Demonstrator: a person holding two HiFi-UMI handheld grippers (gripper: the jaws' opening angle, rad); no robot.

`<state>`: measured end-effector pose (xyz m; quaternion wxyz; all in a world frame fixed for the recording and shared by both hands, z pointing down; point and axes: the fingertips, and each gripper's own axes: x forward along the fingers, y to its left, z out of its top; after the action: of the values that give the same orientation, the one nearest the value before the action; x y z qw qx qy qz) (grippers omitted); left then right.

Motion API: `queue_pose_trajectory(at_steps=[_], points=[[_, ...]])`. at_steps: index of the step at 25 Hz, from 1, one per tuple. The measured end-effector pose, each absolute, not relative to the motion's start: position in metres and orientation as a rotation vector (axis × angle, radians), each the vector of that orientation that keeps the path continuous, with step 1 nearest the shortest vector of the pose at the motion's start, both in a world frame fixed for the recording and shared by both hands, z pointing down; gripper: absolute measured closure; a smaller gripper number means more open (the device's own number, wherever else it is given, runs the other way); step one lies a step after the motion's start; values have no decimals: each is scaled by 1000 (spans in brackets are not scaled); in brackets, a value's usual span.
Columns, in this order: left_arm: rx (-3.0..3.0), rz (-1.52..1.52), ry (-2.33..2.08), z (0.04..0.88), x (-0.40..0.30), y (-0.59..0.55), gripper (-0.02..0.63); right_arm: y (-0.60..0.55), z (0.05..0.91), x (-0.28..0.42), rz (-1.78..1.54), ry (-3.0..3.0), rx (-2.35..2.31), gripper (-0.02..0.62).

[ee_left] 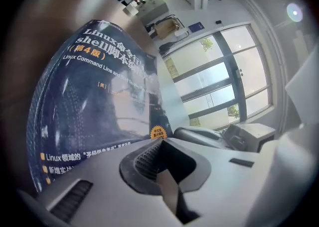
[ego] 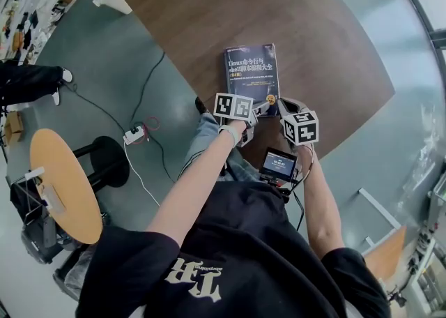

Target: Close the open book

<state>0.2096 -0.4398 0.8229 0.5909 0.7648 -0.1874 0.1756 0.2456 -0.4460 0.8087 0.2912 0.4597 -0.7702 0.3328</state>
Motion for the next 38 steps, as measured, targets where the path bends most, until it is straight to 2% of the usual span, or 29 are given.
queue_pose_trajectory(at_steps=[3,8,14,18,23,27,31,38], points=[[1734,407,-427,827,209,-441,600,-449,823,249,927,-2036,1226,607],[1768,504,-466,824,212,-434,601,-448,799,237,861,-2124,1229,607],[1828,595,-501,828,212,-428,601,-433,827,228,808,-2039,1179,607],[1890,520,-436,815,217,-426,601,-434,823,230,776,-2037,1206,607],[1912,387,-634,799,166,-462,601,-436,822,227,773,-2039,1225,607],[1937,567,-810,811,120,-485,601,-434,820,227,752,-2011,1264,607],[1981,662,-776,819,123,-487,601,-436,820,227,742,-1982,1315,607],[1985,621,-726,820,125,-491,603,-439,821,229,729,-1935,1400,607]])
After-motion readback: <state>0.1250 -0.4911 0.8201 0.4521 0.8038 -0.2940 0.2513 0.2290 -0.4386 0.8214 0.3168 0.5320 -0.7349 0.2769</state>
